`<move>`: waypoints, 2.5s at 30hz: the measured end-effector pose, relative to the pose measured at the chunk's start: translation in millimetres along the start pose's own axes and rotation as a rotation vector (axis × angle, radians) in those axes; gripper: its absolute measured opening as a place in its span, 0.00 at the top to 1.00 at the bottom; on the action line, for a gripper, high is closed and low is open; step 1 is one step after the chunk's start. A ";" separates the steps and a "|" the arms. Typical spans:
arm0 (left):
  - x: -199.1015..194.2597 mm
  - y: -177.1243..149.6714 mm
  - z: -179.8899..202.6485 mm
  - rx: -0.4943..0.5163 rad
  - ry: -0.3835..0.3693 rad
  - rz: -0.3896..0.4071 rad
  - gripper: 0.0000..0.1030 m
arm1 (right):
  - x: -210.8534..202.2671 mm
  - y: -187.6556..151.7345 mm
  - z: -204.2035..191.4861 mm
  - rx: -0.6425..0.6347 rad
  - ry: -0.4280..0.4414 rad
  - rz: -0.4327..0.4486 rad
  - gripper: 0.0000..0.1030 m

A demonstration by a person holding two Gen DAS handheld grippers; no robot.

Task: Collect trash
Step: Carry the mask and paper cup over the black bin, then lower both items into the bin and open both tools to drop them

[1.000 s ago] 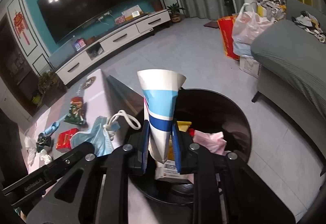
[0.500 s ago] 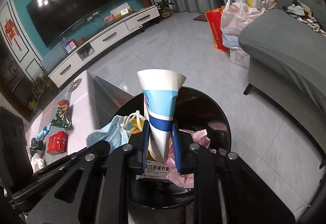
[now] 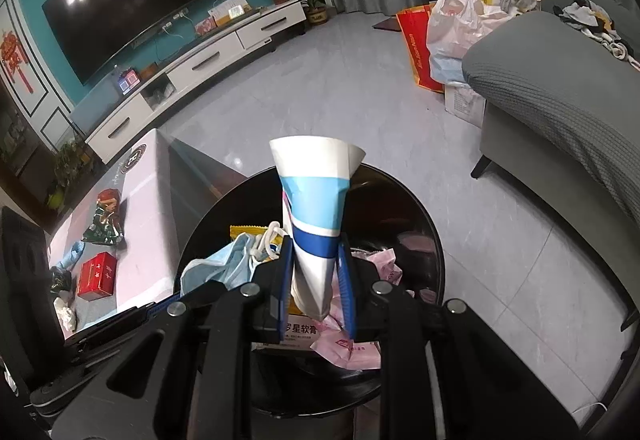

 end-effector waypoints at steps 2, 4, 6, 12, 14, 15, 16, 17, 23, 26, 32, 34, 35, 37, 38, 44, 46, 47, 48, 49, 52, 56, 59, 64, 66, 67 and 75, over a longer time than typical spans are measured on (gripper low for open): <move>2.2 1.3 0.9 0.002 0.008 -0.006 0.86 | 0.5 0.5 1.5 -0.002 -0.003 -0.001 0.79; 5.1 3.9 3.2 0.005 0.016 -0.010 0.86 | 1.4 0.0 2.8 -0.004 -0.004 -0.004 0.79; 7.6 4.0 6.3 0.011 0.024 -0.014 0.86 | 2.1 -0.1 2.1 -0.004 -0.006 -0.008 0.79; 14.0 3.2 5.9 0.020 0.057 -0.034 0.86 | 7.5 -1.9 1.2 -0.013 -0.015 -0.029 0.78; 16.6 2.9 5.3 0.020 0.066 -0.046 0.86 | 9.2 -2.2 1.7 -0.017 -0.023 -0.035 0.78; 17.8 2.8 4.9 0.021 0.073 -0.051 0.86 | 10.0 -2.8 2.0 -0.020 -0.027 -0.038 0.78; 19.4 3.8 5.6 0.020 0.076 -0.055 0.86 | 10.9 -2.5 1.9 -0.022 -0.029 -0.042 0.78; 20.3 4.1 5.6 0.018 0.078 -0.058 0.86 | 12.0 -2.5 1.6 -0.026 -0.032 -0.047 0.78; 23.9 4.4 8.0 0.028 0.097 -0.070 0.86 | 16.1 -5.1 2.4 -0.043 -0.059 -0.062 0.77; 25.1 4.2 9.1 0.035 0.106 -0.073 0.86 | 15.9 -4.7 2.1 -0.048 -0.065 -0.062 0.77; 26.3 4.4 9.6 0.041 0.112 -0.077 0.86 | 17.6 -6.5 -0.9 -0.056 -0.072 -0.068 0.77; 26.2 4.3 9.8 0.040 0.112 -0.076 0.86 | 17.4 -6.6 -1.3 -0.056 -0.073 -0.067 0.77; 26.5 4.4 9.8 0.041 0.112 -0.078 0.86 | 17.4 -6.5 -1.0 -0.055 -0.075 -0.068 0.77; 26.0 4.2 9.5 0.042 0.114 -0.077 0.84 | 17.8 -6.5 -1.2 -0.056 -0.076 -0.070 0.77; 26.4 4.0 9.5 0.042 0.115 -0.077 0.84 | 17.6 -6.4 -0.9 -0.055 -0.076 -0.071 0.77; 26.6 3.4 7.1 0.043 0.118 -0.078 0.81 | 17.9 -6.1 -0.4 -0.054 -0.077 -0.072 0.76; 26.5 3.0 6.8 0.045 0.120 -0.078 0.80 | 17.8 -6.5 0.8 -0.051 -0.078 -0.072 0.76; 26.2 3.1 6.5 0.044 0.120 -0.077 0.79 | 17.9 -6.4 1.1 -0.050 -0.078 -0.073 0.76; 25.8 3.0 5.9 0.043 0.119 -0.076 0.77 | 18.0 -6.3 1.4 -0.049 -0.078 -0.073 0.75; 25.3 2.8 5.0 0.040 0.118 -0.076 0.76 | 18.2 -6.2 1.3 -0.050 -0.078 -0.072 0.75; 25.0 1.9 4.4 0.039 0.119 -0.077 0.74 | 18.7 -5.9 2.6 -0.047 -0.079 -0.074 0.74; 25.4 2.9 5.0 0.038 0.115 -0.076 0.71 | 18.3 -7.0 4.4 -0.041 -0.081 -0.074 0.73; 25.1 3.0 6.2 0.041 0.114 -0.074 0.66 | 16.0 -6.6 4.3 -0.041 -0.084 -0.068 0.72; 19.4 4.3 9.9 0.041 0.095 -0.057 0.52 | 12.3 -5.2 7.8 -0.025 -0.086 -0.057 0.68; 15.9 5.2 11.3 0.046 0.090 -0.044 0.50 | 10.0 -3.5 11.7 -0.008 -0.088 -0.049 0.67; 12.5 5.9 12.2 0.048 0.085 -0.034 0.47 | 8.9 -2.2 13.4 0.000 -0.084 -0.045 0.67; -35.9 5.0 13.8 0.042 0.106 0.103 0.14 | -9.3 7.5 13.5 0.056 -0.026 0.032 0.49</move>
Point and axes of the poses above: each gripper's, at about its wrist camera, not at the fingertips, and x roughly the way its jaws point, z to its right, y to its top, the point moved 4 cm from there along x, roughly the way its jaws point, and after that the axes turned 6 degrees about -y, right-handed, at the moved point
